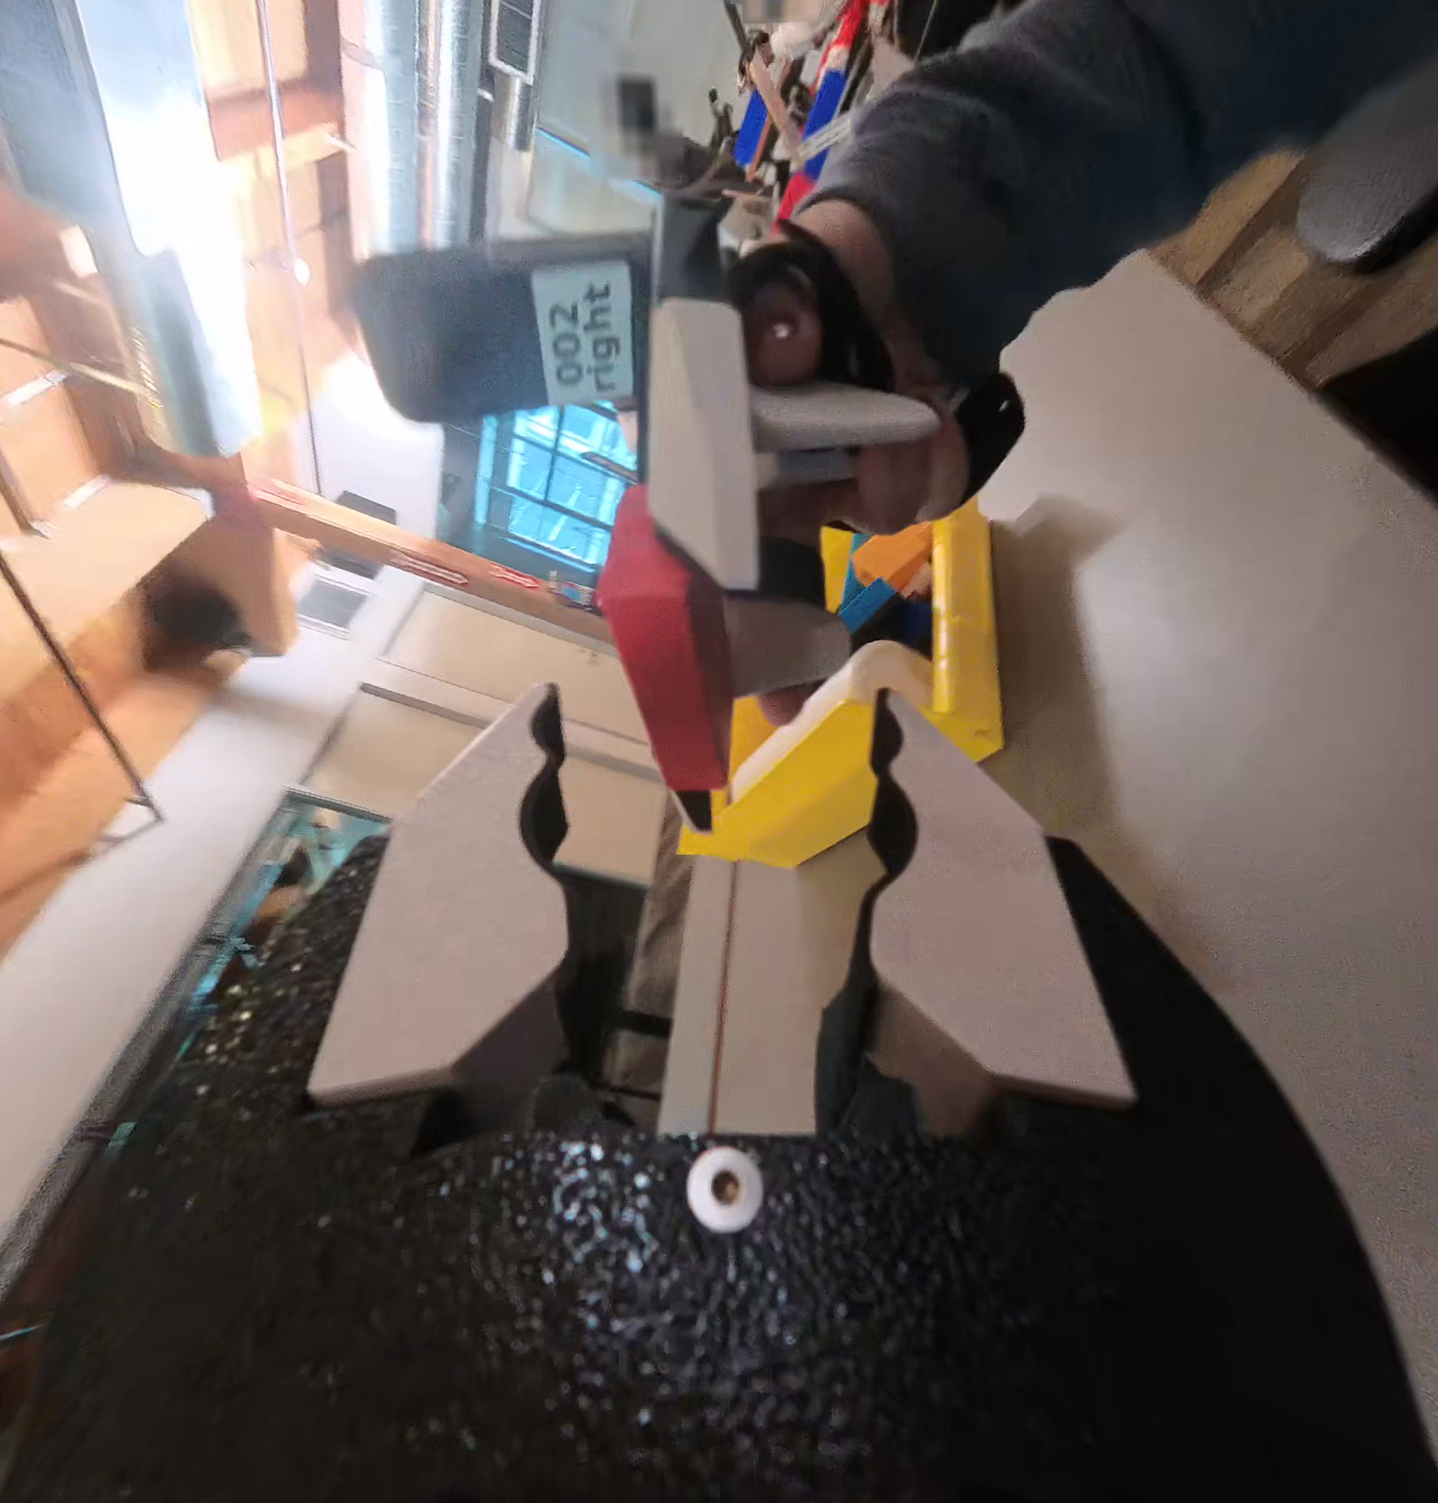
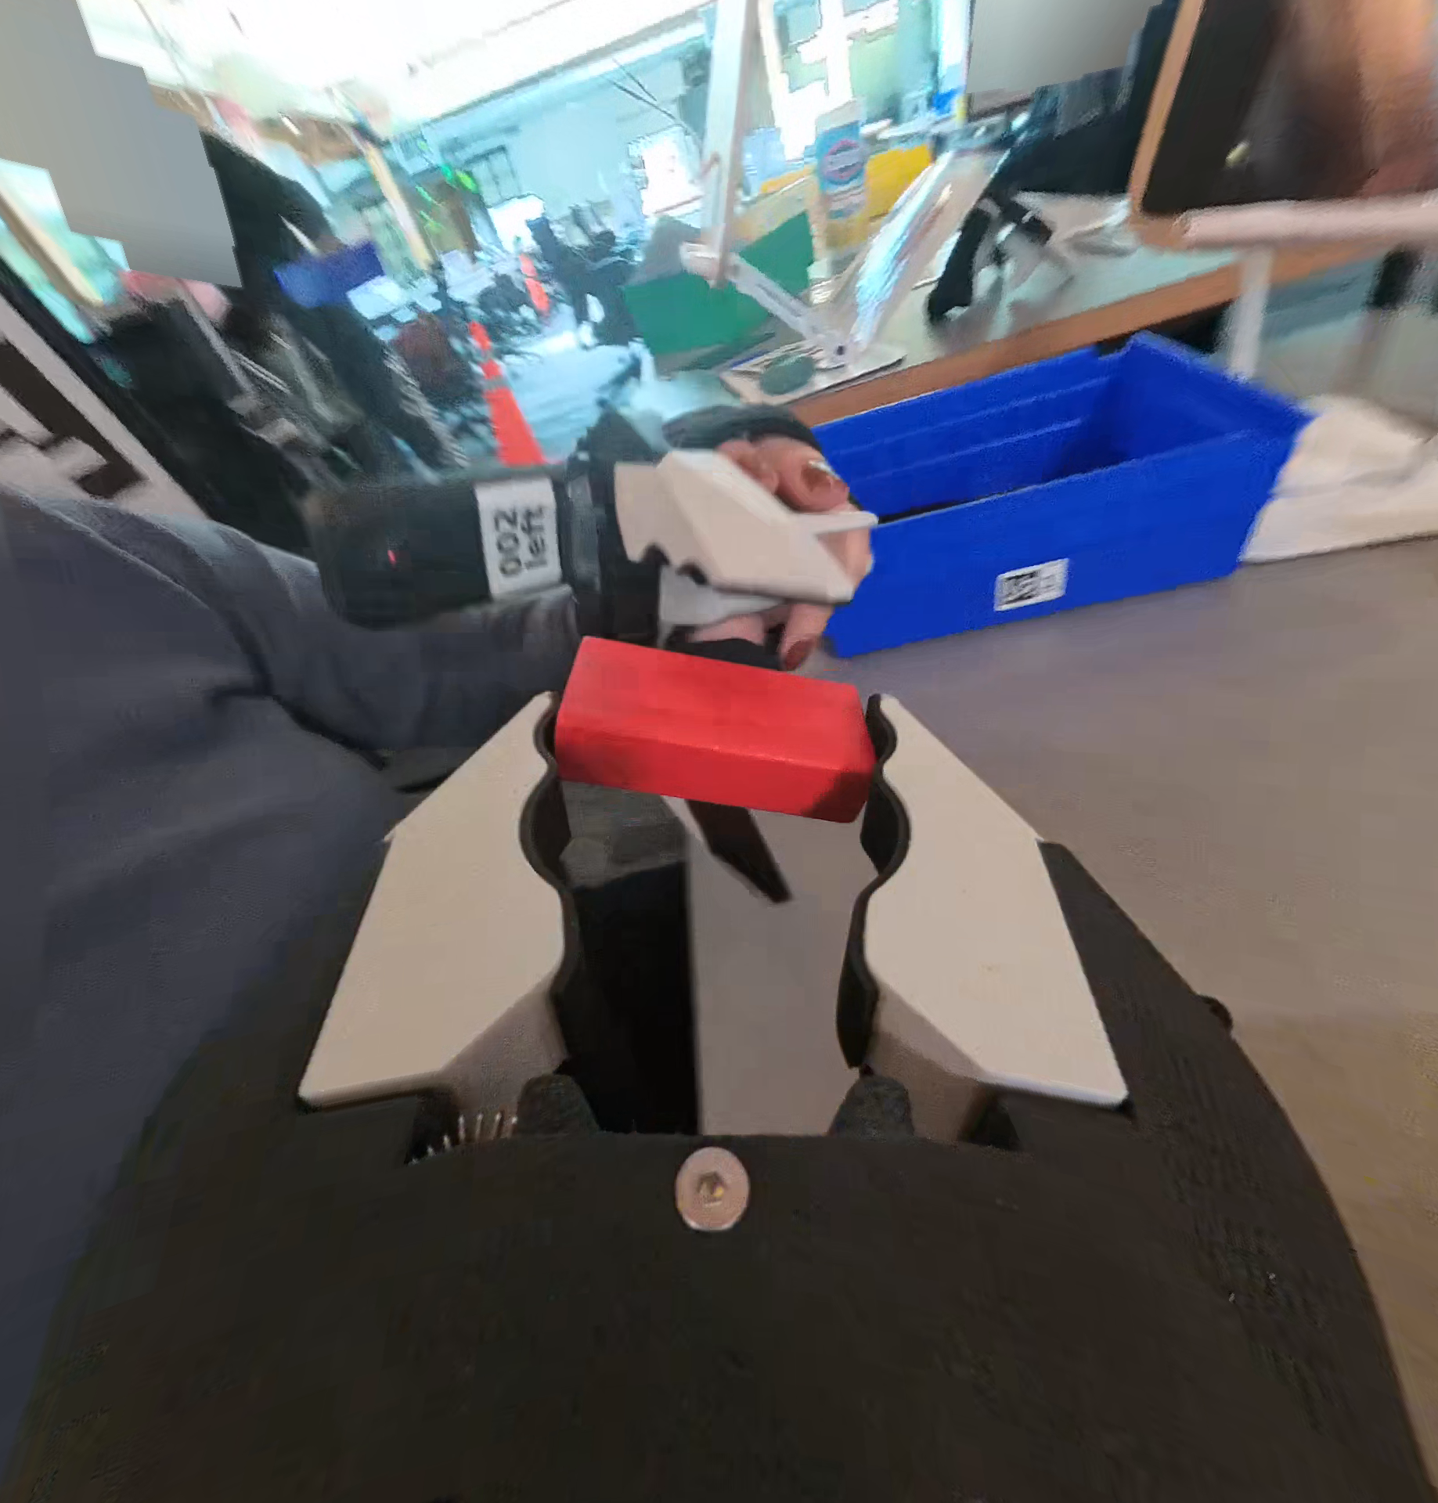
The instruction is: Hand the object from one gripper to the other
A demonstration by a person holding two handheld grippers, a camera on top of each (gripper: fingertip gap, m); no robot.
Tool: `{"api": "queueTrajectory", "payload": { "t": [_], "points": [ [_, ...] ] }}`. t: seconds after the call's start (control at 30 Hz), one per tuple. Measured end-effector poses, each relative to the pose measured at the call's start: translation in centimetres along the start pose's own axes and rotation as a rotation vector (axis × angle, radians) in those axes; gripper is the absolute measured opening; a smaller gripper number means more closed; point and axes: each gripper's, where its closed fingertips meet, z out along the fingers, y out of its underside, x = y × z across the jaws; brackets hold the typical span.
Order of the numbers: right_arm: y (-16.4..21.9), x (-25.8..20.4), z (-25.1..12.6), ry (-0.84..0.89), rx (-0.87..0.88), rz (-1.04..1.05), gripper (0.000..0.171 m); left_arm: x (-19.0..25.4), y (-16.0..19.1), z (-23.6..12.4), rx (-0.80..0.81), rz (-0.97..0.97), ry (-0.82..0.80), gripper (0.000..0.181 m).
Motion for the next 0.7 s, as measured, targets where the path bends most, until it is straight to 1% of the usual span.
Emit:
{"api": "queueTrajectory", "payload": {
  "t": [0.07,0.1,0.17,0.2,0.33,0.37,0.4,0.43,0.47,0.5,0.53,0.57,0.6,0.63,0.67,0.7],
  "points": [
    [0.3,-0.6,0.4,-0.068,-0.003,0.108,0.072,0.5,-0.2,0.3,-0.012,0.058,-0.001,0.059],
    [0.3,-0.8,0.5,-0.091,-0.001,0.130,0.072,0.5,-0.3,0.3,-0.010,0.073,-0.011,0.050],
    [0.5,-1.2,0.8,-0.110,-0.012,0.123,0.072,-0.2,-0.9,0.1,0.010,0.097,-0.081,0.031],
    [0.6,-1.4,0.9,-0.111,-0.017,0.099,0.072,-0.3,-1.1,-0.1,0.015,0.105,-0.082,0.022],
    [-0.3,-1.4,0.9,-0.018,0.005,-0.077,0.074,-1.2,-1.3,-0.3,0.016,-0.015,-0.069,0.015],
    [-0.6,-1.2,0.8,0.019,0.015,-0.130,0.090,-1.5,-1.1,-0.3,0.009,-0.044,-0.069,0.014],
    [-0.9,-1.0,0.6,0.058,0.021,-0.194,0.101,-1.8,-0.8,-0.4,-0.003,-0.088,-0.065,0.015],
    [-1.4,-0.7,0.2,0.107,0.030,-0.263,0.109,-2.0,-0.4,-0.5,-0.011,-0.150,-0.047,0.015],
    [-2.0,-0.3,-0.3,0.166,0.050,-0.343,0.112,-2.2,-0.1,-0.5,-0.014,-0.232,-0.022,0.015],
    [-2.6,0.0,-0.8,0.232,0.069,-0.448,0.110,-2.2,0.1,-0.5,-0.011,-0.336,0.020,0.016],
    [-3.0,0.3,-1.4,0.301,0.075,-0.583,0.104,-2.1,0.2,-0.4,-0.005,-0.462,0.072,0.015],
    [-3.2,0.3,-1.9,0.371,0.067,-0.745,0.098,-2.0,0.2,-0.5,0.017,-0.583,0.127,0.015],
    [-3.1,0.2,-2.1,0.427,0.042,-0.912,0.094,-1.5,0.0,-0.6,0.042,-0.700,0.215,0.015],
    [-2.7,0.0,-2.1,0.465,0.003,-1.056,0.092,-0.9,-0.2,-0.8,0.059,-0.824,0.307,0.015],
    [-2.2,0.1,-2.0,0.494,-0.046,-1.153,0.092,-0.5,-0.5,-1.0,0.085,-0.950,0.391,0.015],
    [-1.8,0.2,-1.7,0.512,-0.097,-1.206,0.095,-0.2,-1.3,-1.4,0.132,-1.067,0.492,0.015]
  ]
}}
